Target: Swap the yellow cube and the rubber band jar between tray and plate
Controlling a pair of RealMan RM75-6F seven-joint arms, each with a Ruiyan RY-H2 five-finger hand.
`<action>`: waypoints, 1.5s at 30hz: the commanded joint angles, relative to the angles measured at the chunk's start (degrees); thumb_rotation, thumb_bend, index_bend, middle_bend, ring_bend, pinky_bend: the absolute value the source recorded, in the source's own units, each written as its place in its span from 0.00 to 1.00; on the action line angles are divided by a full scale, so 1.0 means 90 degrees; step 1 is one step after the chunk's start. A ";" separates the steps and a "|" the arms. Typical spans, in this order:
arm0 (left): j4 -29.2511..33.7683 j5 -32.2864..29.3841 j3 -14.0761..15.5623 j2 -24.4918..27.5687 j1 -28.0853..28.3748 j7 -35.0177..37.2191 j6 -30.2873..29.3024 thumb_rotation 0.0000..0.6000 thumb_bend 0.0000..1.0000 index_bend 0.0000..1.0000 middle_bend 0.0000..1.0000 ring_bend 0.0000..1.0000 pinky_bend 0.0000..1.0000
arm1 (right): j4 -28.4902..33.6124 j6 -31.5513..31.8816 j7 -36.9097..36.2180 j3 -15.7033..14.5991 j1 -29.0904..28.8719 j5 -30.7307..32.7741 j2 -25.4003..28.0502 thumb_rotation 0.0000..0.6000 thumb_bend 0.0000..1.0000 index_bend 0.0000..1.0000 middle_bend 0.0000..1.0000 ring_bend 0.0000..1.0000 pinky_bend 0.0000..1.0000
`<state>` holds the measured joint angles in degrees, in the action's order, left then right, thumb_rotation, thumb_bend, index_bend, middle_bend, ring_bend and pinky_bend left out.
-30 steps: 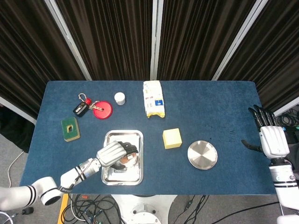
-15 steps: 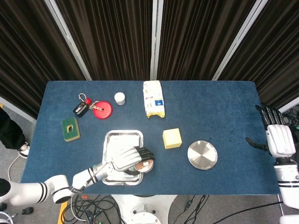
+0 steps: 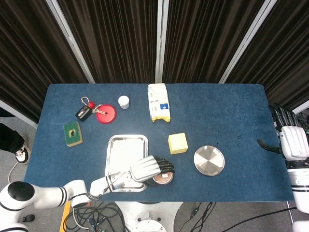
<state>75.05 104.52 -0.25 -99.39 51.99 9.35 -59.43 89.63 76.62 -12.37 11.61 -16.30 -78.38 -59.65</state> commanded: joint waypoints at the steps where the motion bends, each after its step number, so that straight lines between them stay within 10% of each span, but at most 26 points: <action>1: -0.0262 0.0049 0.0069 -0.0184 0.0070 0.0171 -0.0086 1.00 0.25 0.33 0.33 0.26 0.51 | -0.0044 0.0034 -0.0071 0.0020 0.0037 0.0032 0.0022 1.00 0.09 0.00 0.00 0.00 0.00; 35: -0.1248 0.0007 0.0330 -0.0947 0.0250 0.0746 -0.0629 1.00 0.06 0.15 0.18 0.21 0.50 | -0.0181 0.0051 -0.0561 0.0084 0.0163 0.0023 0.0183 1.00 0.10 0.00 0.00 0.00 0.00; 45: -0.0104 -0.0388 0.0032 0.0441 -0.0080 -0.0028 -0.1031 1.00 0.06 0.16 0.19 0.21 0.50 | -0.0143 0.0117 -0.0562 0.0098 0.0203 -0.0005 0.0237 1.00 0.10 0.00 0.00 0.00 0.00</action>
<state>70.46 103.06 1.37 -99.83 52.54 12.11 -67.99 88.31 77.62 -17.47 12.48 -14.50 -78.38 -57.54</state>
